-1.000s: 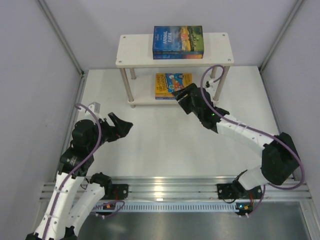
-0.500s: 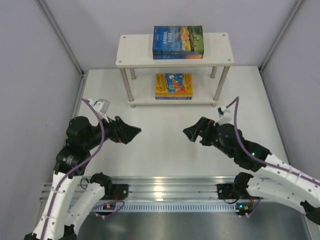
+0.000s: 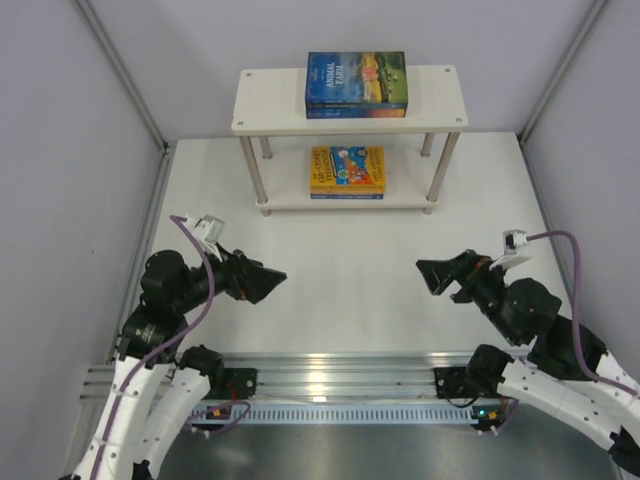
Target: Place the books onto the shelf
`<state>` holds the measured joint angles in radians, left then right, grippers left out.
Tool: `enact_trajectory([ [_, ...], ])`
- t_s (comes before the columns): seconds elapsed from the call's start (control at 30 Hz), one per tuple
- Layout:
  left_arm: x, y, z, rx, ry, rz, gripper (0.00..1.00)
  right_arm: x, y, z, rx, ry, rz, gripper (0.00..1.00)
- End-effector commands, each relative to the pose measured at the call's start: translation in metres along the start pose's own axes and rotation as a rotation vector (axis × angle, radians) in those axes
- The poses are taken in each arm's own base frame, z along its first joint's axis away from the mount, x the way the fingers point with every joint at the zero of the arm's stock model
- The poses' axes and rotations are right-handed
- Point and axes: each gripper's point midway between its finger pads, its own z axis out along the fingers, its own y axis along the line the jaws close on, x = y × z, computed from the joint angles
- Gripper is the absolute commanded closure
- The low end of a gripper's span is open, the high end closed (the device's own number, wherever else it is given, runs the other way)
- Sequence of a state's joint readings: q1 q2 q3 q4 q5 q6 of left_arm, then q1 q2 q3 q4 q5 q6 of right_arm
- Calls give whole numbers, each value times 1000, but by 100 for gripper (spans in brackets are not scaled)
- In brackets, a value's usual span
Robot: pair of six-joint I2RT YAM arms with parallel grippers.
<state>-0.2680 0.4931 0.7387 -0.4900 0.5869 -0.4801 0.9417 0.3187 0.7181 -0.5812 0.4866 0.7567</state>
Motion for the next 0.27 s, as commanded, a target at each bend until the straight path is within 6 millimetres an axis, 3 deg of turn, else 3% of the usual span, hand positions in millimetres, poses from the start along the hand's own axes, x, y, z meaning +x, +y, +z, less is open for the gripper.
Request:
enact_trajectory([
  [0.0,-13,-8,-4,19,-58,50,1,-12,-3,-6,23,-29,-19,0],
  [0.23,-15,-9,-9,9,-67,71,1,-9,-8,-6,40,-26,-13,0],
])
